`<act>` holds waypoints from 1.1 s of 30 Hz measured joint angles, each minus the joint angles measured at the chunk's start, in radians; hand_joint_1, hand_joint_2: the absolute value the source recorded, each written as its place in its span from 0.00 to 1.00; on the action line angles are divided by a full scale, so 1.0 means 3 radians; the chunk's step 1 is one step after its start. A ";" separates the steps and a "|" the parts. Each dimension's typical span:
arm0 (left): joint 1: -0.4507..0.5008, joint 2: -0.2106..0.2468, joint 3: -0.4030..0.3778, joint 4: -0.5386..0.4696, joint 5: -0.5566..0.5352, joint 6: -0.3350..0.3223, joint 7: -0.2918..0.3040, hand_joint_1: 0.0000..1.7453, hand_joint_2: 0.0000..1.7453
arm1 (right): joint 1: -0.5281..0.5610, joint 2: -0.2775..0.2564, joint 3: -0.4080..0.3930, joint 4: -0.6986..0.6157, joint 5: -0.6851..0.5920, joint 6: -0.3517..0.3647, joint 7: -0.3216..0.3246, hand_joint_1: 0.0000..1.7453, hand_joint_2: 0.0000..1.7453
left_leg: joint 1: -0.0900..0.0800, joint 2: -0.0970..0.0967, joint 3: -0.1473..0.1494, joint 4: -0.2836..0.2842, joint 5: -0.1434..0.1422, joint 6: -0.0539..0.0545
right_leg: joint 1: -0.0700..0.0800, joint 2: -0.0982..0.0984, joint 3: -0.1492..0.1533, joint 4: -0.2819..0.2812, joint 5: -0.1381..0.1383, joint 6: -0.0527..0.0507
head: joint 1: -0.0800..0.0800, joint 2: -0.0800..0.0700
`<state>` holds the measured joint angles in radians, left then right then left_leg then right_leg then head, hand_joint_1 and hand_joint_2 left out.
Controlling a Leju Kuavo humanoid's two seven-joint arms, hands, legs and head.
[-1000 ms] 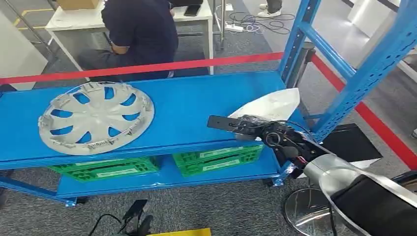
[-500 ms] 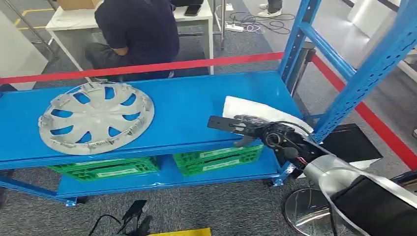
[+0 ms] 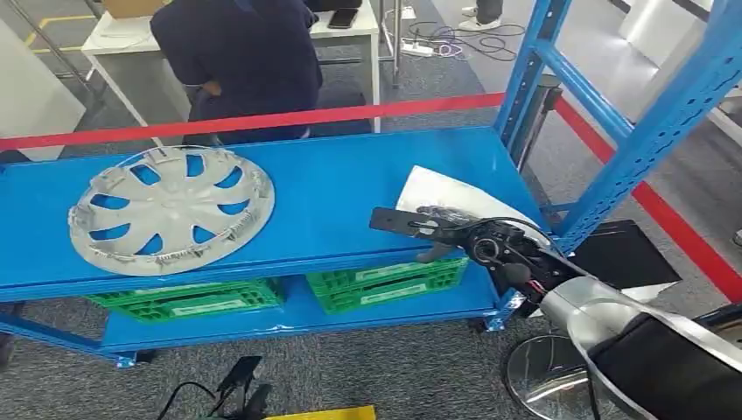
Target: Take the parts from the cabinet and place them on the table.
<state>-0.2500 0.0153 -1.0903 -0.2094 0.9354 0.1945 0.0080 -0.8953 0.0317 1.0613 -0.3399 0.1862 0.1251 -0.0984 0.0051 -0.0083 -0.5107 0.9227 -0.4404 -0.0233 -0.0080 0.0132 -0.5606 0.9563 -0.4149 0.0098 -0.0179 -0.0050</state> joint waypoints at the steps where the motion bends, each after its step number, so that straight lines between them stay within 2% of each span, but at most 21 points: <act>1: 0.0000 0.0000 0.0000 0.0000 0.0000 -0.0001 0.0000 0.00 0.00 | 0.0000 0.0000 0.0000 0.0000 0.0000 0.0000 0.0000 0.00 1.00 | 0.0000 0.0000 0.0000 0.0000 0.0000 0.0000 | 0.0000 0.0000 0.0000 0.0000 0.0000 0.0000 | 0.0000 0.0000; 16: 0.0001 0.0000 0.0000 0.0000 0.0000 -0.0014 0.0000 0.00 0.00 | 0.0007 0.0000 0.0000 0.0001 0.0000 -0.0004 -0.0001 0.00 1.00 | 0.0000 0.0000 0.0000 0.0000 0.0000 0.0000 | 0.0000 0.0000 0.0000 0.0000 0.0000 0.0000 | -0.0001 0.0000; 17: 0.0001 0.0000 0.0000 0.0000 -0.0001 -0.0014 0.0000 0.00 0.00 | 0.0009 0.0000 0.0000 0.0001 0.0000 -0.0004 -0.0001 0.13 1.00 | 0.0000 0.0000 0.0000 0.0000 0.0000 0.0000 | 0.0000 0.0000 0.0000 0.0000 0.0000 0.0000 | 0.0000 0.0000; 18: 0.0001 0.0000 0.0000 0.0000 -0.0001 -0.0014 0.0000 0.00 0.00 | 0.0011 0.0000 0.0000 0.0001 0.0000 -0.0004 -0.0001 0.88 1.00 | 0.0000 0.0000 0.0000 0.0000 0.0000 0.0000 | 0.0000 0.0000 0.0000 0.0000 0.0000 0.0000 | -0.0001 0.0000; 23: 0.0001 0.0000 0.0000 0.0000 0.0000 -0.0014 0.0000 0.00 0.00 | 0.0013 0.0000 0.0000 0.0001 0.0000 -0.0004 -0.0009 0.88 1.00 | 0.0000 0.0000 0.0000 0.0000 0.0000 0.0000 | 0.0000 0.0000 0.0000 0.0000 0.0000 0.0000 | 0.0000 0.0000; 24: 0.0001 0.0000 0.0000 0.0000 -0.0001 -0.0014 0.0000 0.00 0.00 | 0.0012 0.0001 0.0000 0.0001 0.0000 -0.0008 -0.0014 1.00 1.00 | 0.0000 0.0000 0.0000 0.0000 0.0000 0.0000 | 0.0000 0.0000 0.0000 0.0000 0.0000 0.0000 | 0.0000 0.0000; 33: 0.0001 0.0000 0.0000 0.0000 0.0000 -0.0014 0.0000 0.00 0.00 | 0.0016 0.0000 -0.0003 0.0001 -0.0001 -0.0008 -0.0019 1.00 1.00 | 0.0000 0.0000 0.0000 0.0000 0.0000 0.0000 | 0.0000 0.0000 0.0000 0.0000 0.0000 0.0000 | 0.0000 0.0000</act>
<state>-0.2496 0.0153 -1.0903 -0.2094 0.9354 0.1904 0.0080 -0.8906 0.0317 1.0605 -0.3395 0.1858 0.1228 -0.1041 0.0051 -0.0083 -0.5107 0.9227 -0.4404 -0.0232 -0.0080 0.0131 -0.5605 0.9563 -0.4149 0.0098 -0.0179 -0.0050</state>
